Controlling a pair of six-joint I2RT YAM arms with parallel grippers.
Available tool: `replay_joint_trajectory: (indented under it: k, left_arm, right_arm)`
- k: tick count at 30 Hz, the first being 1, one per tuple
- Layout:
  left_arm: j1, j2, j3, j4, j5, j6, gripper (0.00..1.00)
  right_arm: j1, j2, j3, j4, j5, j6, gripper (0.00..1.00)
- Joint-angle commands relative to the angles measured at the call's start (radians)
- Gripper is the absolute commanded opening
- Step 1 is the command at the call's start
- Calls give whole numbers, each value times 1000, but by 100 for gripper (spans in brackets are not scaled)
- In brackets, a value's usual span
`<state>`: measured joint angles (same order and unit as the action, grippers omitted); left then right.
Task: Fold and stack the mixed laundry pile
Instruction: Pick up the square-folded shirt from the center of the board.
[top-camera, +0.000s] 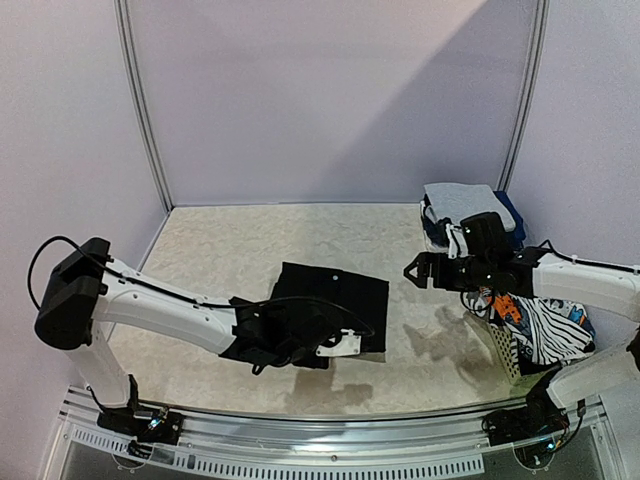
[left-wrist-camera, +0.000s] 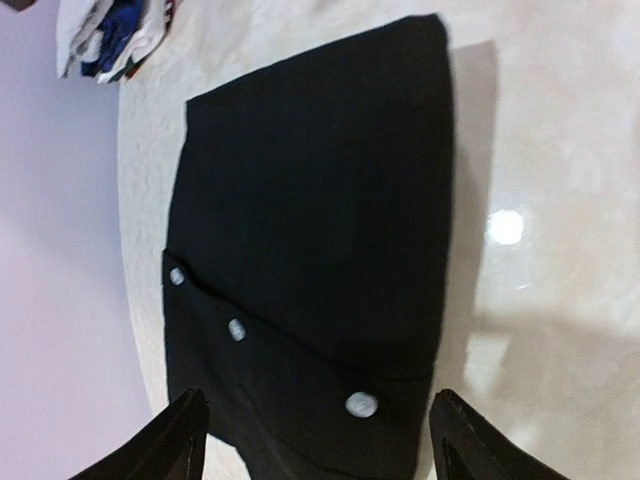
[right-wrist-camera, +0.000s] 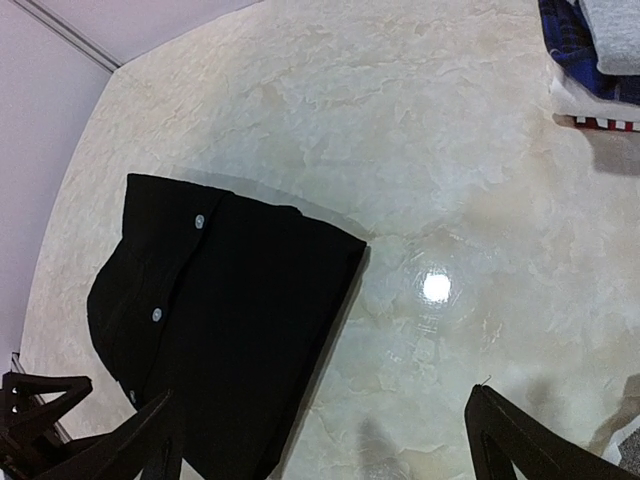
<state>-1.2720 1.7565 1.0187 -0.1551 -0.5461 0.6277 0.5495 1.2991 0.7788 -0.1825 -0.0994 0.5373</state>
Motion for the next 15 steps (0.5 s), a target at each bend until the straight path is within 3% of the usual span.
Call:
replay_joint_trajectory:
  k: [1, 15]
  left_arm:
    - [-29, 64, 44, -24, 77, 27, 77]
    - [-33, 262, 110, 110, -7, 88, 63]
  right_arm:
    - [-2, -44, -41, 4, 35, 20, 99]
    - [-3, -73, -71, -18, 66, 26, 99]
